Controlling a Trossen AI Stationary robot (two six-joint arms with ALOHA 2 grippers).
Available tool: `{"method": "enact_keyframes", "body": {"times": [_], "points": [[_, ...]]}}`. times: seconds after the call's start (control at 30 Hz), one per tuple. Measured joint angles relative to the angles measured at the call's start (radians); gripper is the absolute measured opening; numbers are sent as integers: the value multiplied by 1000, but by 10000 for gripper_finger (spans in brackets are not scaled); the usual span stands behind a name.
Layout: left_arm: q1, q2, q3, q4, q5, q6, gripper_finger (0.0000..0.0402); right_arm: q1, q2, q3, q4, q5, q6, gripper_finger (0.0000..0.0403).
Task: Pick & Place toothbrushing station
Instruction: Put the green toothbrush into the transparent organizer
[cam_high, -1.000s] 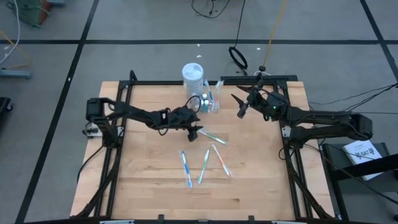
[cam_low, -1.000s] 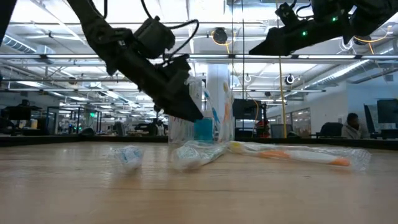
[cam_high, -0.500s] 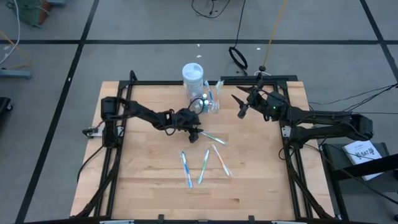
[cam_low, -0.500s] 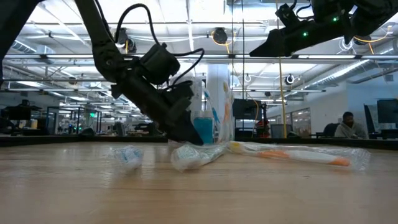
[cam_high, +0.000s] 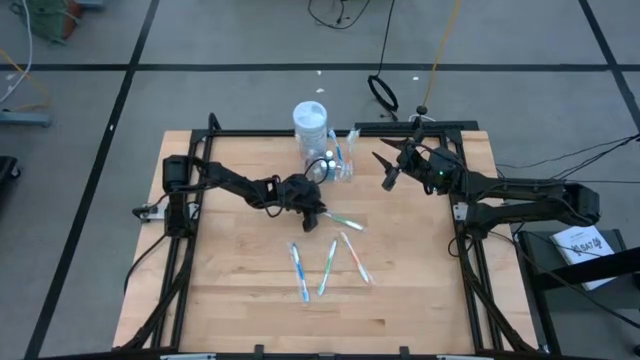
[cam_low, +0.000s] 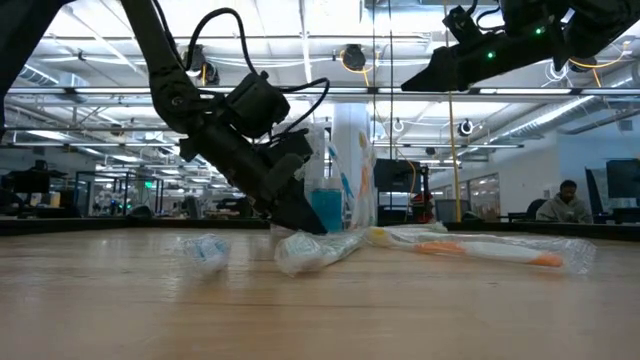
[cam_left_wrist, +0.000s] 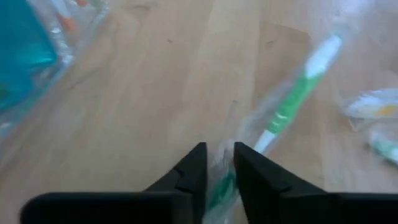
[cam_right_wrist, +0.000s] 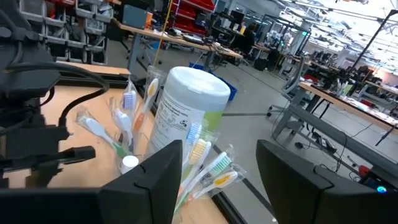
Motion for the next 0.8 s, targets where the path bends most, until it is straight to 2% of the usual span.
{"method": "enact_keyframes", "body": {"times": [0.23, 0.43, 0.53, 0.67, 0.73, 0.8], "points": [[-3, -32, -1, -22, 21, 61, 10, 0, 0, 0, 0, 0, 0, 199], [-21, -159, -4, -150, -28, 140, 16, 0, 0, 0, 0, 1, -5, 199], [-55, -258, -2, -272, -169, 240, 9, 0, 0, 0, 0, 0, -8, 199], [-118, -409, -3, -404, -425, 412, 7, 0, 0, 0, 0, 0, -8, 199], [-153, -485, -2, -437, -559, 532, 10, 0, 0, 0, 0, 0, -8, 199], [-190, -549, -2, -477, -710, 715, 5, 0, 0, 0, 1, 0, -8, 199]]}}
